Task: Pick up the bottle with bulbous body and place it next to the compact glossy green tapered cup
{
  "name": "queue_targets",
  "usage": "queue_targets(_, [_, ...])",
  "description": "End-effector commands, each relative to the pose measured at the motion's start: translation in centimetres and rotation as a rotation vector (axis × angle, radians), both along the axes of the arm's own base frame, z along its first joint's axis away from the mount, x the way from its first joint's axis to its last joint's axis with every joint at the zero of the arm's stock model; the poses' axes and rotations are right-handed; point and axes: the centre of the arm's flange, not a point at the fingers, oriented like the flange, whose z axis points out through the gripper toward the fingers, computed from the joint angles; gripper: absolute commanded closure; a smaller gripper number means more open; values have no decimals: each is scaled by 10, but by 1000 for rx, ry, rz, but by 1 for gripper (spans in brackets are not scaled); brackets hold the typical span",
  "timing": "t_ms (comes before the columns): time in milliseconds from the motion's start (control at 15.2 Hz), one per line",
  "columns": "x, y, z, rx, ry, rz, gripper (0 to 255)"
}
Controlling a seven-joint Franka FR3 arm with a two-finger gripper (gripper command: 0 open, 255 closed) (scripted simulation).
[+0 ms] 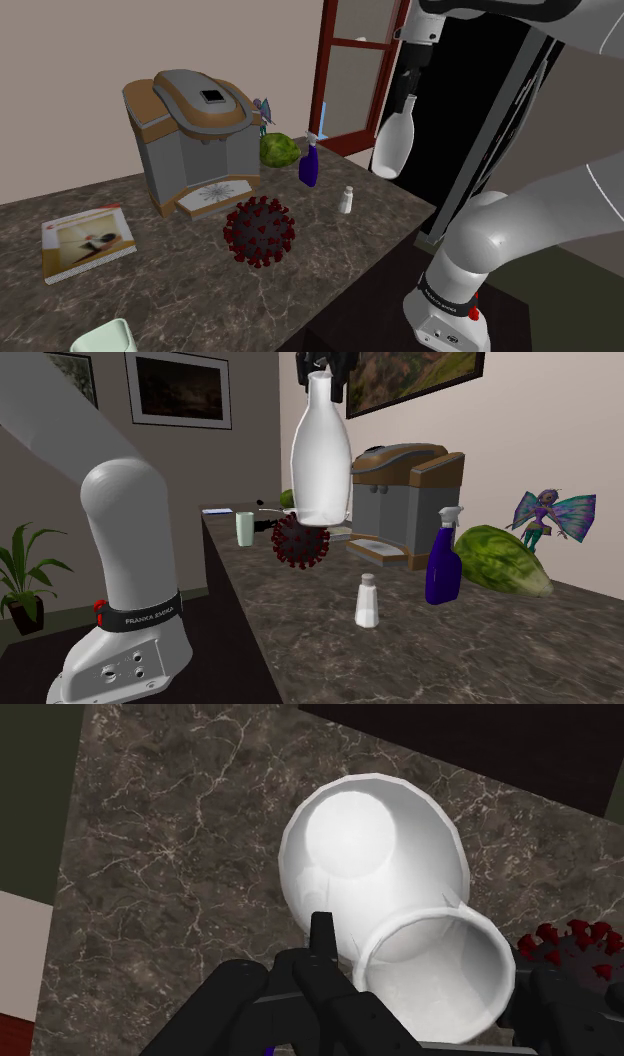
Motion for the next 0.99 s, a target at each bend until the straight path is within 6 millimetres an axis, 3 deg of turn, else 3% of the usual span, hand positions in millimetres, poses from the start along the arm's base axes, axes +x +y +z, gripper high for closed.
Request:
queue_targets(0, [0, 1, 10, 0, 0, 0, 255])
queue_targets(924, [0, 1, 84, 0, 0, 0, 255])
